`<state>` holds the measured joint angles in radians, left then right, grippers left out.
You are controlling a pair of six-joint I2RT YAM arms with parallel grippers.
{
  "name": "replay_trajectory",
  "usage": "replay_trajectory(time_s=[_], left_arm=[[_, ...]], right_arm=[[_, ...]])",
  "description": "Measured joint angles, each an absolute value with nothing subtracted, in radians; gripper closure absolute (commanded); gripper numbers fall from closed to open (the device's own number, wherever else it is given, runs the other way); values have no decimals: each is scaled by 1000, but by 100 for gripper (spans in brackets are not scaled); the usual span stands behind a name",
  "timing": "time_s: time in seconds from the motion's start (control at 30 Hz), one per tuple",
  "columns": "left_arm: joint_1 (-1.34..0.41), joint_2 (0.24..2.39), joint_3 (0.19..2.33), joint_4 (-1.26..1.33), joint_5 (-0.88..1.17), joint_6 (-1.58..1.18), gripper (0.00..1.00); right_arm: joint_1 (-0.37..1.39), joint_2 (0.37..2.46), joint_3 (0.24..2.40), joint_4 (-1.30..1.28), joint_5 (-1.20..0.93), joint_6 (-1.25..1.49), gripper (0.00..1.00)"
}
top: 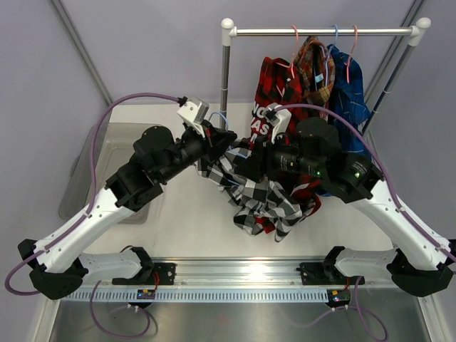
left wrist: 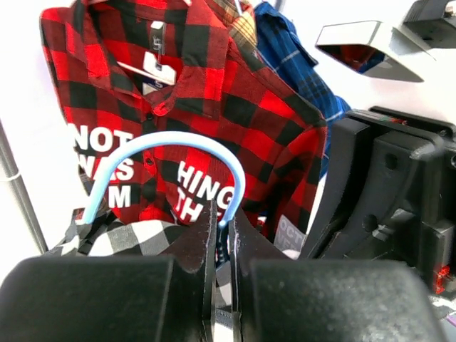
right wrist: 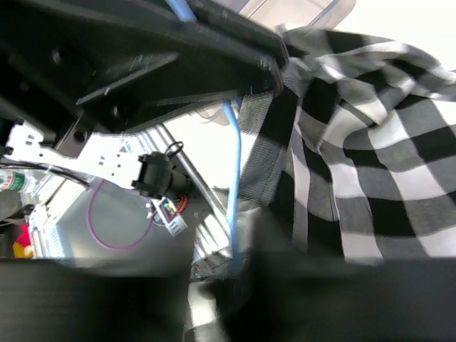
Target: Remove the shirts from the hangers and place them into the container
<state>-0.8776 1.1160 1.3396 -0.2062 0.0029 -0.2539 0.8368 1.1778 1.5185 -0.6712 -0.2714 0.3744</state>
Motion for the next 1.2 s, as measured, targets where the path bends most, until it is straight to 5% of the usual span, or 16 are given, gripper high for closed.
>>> replay_trajectory(time_s=[0.07, 0.13, 0.37, 0.6, 0.73, 0.87, 0.97, 1.07, 1.2], left_arm=[[-882, 1117, 1364, -250, -44, -250, 100], [-881, 1129, 1415, -314, -97, -239, 100], [-881, 1172, 1618, -454, -222, -191, 100], [-881, 1179, 1678, -511, -245, -165, 100], [-881, 1181, 1683, -536, -249, -157, 100], [-881, 1181, 1683, -546, -259, -149, 100], [-881, 1181, 1683, -551, -269, -139, 100], [-881, 1182, 1689, -567, -282, -129, 100], [-883, 1186, 1708, -583, -326, -128, 100]], right_arm=[[841, 1173, 1541, -693, -247, 366, 21], [844, 1152, 1546, -707, -224, 358, 13], [849, 934, 1445, -813, -157, 336, 11], [851, 813, 1345, -881, -77, 321, 20], [851, 817, 1314, -897, -35, 312, 32], [851, 815, 1283, -910, 2, 306, 63], [851, 803, 1258, -916, 22, 314, 74], [851, 789, 1253, -928, 44, 316, 100], [852, 755, 1252, -935, 76, 336, 100]])
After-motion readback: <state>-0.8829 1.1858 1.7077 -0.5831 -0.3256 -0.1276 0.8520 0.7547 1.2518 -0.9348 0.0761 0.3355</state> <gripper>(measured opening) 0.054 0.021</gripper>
